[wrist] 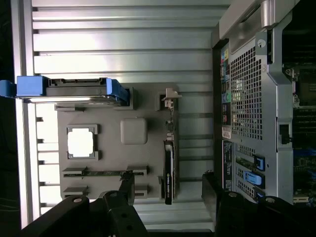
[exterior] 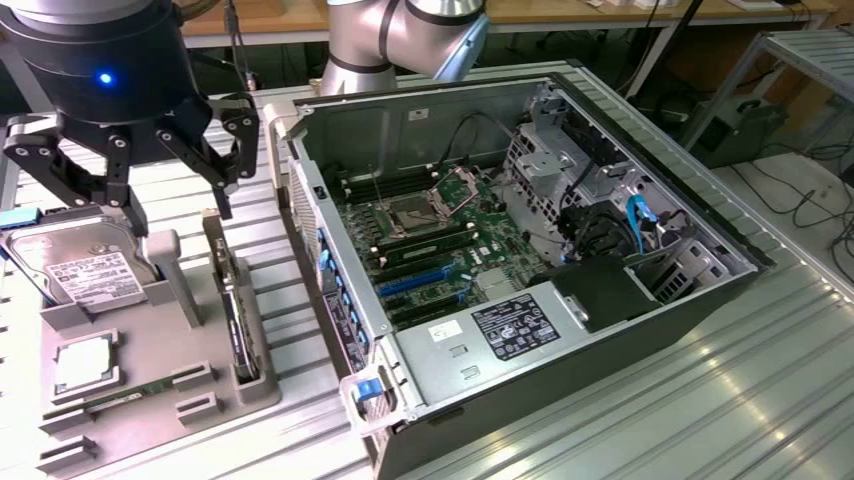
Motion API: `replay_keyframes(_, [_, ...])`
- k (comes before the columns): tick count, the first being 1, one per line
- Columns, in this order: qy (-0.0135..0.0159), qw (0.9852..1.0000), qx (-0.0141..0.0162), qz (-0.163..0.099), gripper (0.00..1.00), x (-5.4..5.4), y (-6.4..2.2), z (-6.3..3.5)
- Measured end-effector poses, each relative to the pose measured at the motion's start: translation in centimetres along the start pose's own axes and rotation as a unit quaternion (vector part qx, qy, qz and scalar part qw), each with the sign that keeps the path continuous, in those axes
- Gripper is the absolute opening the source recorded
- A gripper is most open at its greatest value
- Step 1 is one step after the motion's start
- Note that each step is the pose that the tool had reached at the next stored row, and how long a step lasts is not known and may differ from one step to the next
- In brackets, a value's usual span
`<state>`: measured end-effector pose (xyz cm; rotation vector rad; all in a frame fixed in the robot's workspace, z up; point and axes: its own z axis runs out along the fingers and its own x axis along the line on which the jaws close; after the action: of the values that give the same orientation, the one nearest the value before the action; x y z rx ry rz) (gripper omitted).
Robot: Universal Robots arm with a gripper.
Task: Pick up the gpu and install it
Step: 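Pick up the gpu and move the gpu toward the slot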
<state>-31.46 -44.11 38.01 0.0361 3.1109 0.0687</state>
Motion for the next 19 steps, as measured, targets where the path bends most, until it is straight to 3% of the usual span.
replay_keyframes(19, [0.0000,1.0000,-0.0001,0.000,0.66,0.02,-0.13,0.86])
